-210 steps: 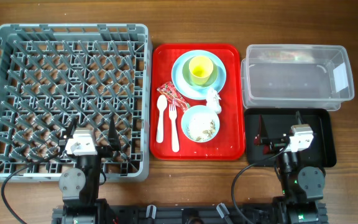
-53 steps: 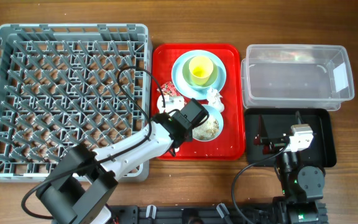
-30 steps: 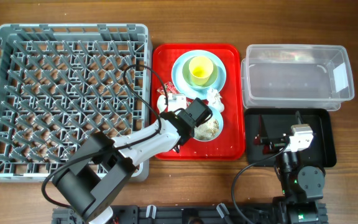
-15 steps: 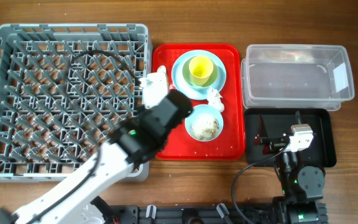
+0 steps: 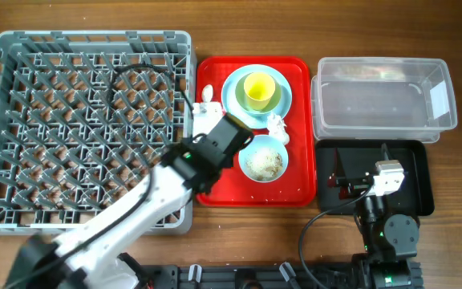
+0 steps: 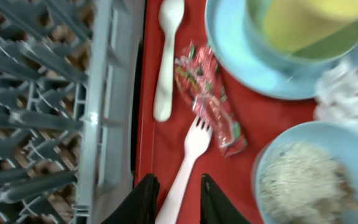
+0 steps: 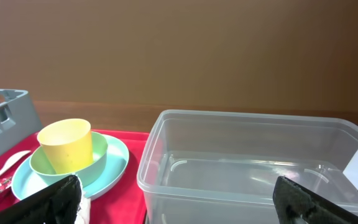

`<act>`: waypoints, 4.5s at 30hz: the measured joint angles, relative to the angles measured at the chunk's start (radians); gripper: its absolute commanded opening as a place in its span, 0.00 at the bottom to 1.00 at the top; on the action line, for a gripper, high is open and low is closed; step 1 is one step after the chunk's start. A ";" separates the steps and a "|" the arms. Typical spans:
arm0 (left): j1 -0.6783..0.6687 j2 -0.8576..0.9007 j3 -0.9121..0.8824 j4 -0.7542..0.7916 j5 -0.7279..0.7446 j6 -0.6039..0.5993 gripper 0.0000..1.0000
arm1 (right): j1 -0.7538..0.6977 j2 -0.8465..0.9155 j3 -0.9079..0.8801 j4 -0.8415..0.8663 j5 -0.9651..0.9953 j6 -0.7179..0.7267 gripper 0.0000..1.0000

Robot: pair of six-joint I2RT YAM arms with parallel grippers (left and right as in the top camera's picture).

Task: Sort waste into correct bins and load items into the dishwasher rack
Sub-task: 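Lift the fork with the left gripper and place it in the dish rack, then move the left gripper back to the tray and grasp the white spoon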

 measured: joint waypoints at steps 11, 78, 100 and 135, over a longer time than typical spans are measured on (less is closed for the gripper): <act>0.000 0.372 0.000 0.097 0.031 0.004 0.29 | 0.000 0.000 0.000 0.000 0.000 0.000 1.00; 0.367 -0.072 0.009 0.045 0.104 0.188 0.04 | 0.000 0.000 0.000 0.000 0.000 0.000 1.00; 0.369 0.028 0.029 -0.006 0.240 0.183 0.30 | 0.000 0.000 0.000 0.000 0.000 0.000 1.00; 0.189 0.418 0.179 0.374 0.032 0.187 0.15 | 0.000 0.000 0.000 0.000 0.000 0.000 1.00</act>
